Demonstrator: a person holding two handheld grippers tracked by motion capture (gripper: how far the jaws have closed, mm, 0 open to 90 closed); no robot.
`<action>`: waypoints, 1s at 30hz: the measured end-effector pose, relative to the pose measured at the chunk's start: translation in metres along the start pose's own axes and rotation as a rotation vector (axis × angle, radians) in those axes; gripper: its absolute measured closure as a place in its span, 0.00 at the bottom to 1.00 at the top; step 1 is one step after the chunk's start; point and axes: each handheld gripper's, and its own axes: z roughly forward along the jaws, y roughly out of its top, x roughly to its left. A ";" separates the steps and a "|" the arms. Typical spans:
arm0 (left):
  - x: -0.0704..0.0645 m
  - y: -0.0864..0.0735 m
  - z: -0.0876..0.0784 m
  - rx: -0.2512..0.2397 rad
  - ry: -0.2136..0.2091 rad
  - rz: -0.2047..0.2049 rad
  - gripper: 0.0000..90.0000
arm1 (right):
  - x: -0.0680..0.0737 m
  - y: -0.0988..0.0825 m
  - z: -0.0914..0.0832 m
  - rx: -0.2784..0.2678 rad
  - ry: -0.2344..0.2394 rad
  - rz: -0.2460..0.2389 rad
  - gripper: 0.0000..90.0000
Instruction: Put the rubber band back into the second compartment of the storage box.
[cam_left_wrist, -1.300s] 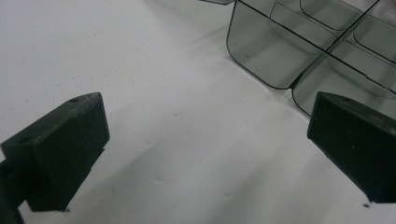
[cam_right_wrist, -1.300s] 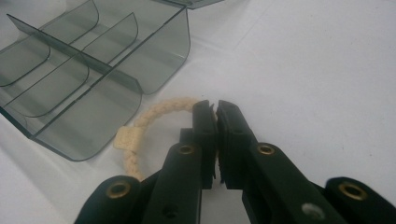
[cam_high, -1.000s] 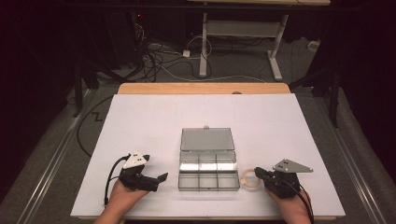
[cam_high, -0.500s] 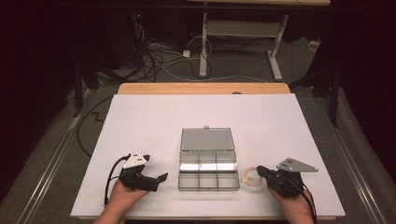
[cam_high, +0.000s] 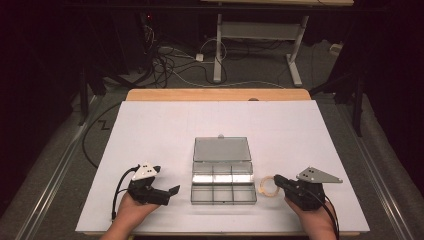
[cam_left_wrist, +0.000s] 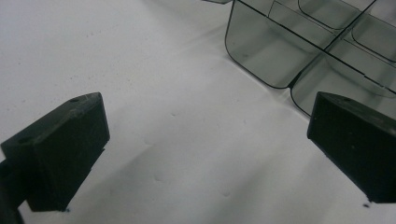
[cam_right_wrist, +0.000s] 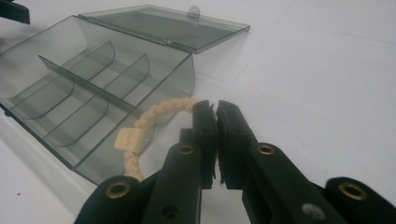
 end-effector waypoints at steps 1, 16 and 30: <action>0.000 0.000 0.000 0.000 0.000 0.000 0.00 | 0.001 0.001 0.000 0.000 0.001 -0.002 0.97; 0.000 0.000 0.000 0.001 -0.004 -0.001 0.00 | 0.010 0.013 0.003 -0.018 0.026 -0.013 0.97; 0.001 0.000 -0.001 -0.005 -0.010 -0.005 0.00 | 0.029 0.024 0.018 0.001 0.058 -0.062 0.97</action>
